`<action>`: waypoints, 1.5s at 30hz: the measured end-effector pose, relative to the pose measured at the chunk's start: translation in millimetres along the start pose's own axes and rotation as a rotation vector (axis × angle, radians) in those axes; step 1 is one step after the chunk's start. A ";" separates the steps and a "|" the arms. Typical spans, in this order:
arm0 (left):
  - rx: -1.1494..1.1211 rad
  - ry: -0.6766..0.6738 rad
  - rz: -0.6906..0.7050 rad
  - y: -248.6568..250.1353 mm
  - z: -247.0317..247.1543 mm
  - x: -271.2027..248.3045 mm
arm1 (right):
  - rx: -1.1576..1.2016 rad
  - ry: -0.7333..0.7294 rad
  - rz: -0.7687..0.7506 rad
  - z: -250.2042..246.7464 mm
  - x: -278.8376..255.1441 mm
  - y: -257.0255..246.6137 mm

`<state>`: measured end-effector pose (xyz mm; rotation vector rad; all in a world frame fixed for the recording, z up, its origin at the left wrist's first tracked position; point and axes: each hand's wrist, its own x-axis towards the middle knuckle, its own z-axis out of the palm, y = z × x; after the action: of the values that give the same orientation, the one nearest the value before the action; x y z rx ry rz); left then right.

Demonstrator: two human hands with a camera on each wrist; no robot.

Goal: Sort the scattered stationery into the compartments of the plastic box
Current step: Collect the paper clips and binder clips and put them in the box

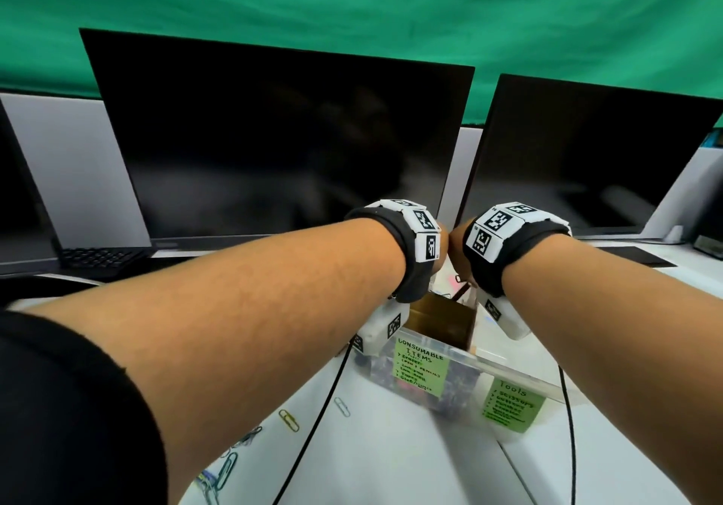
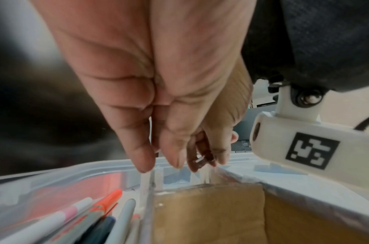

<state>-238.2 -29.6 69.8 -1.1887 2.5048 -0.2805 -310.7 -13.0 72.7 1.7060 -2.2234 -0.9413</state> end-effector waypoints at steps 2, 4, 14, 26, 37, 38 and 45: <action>-0.050 0.013 -0.011 -5.9 5.6 -5.3 | 0.070 -0.001 -0.031 -1.3 -6.8 -1.8; -0.072 0.062 -0.026 -15.9 13.5 -6.7 | 0.095 -0.003 -0.077 -3.8 -9.7 -2.6; -0.359 0.237 -0.118 -108.9 43.9 -99.1 | 0.310 0.321 -0.185 -47.2 -79.8 -35.0; -0.057 -0.247 -0.275 -151.6 172.9 -194.7 | 0.274 0.202 -0.513 -30.4 -132.5 -192.8; -0.146 -0.353 -0.283 -118.6 224.4 -233.3 | 0.116 -0.027 -0.493 28.8 -129.4 -224.6; -0.143 -0.345 -0.260 -112.0 224.6 -231.5 | 0.145 -0.033 -0.527 24.4 -134.5 -231.5; -0.206 -0.253 -0.165 -99.4 221.9 -212.6 | 0.284 0.062 -0.555 -5.4 -138.6 -254.5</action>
<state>44.3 67.4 -53.1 -1.4163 2.2616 0.0864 -59.1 77.1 -39.7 2.5208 -1.9457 -0.6665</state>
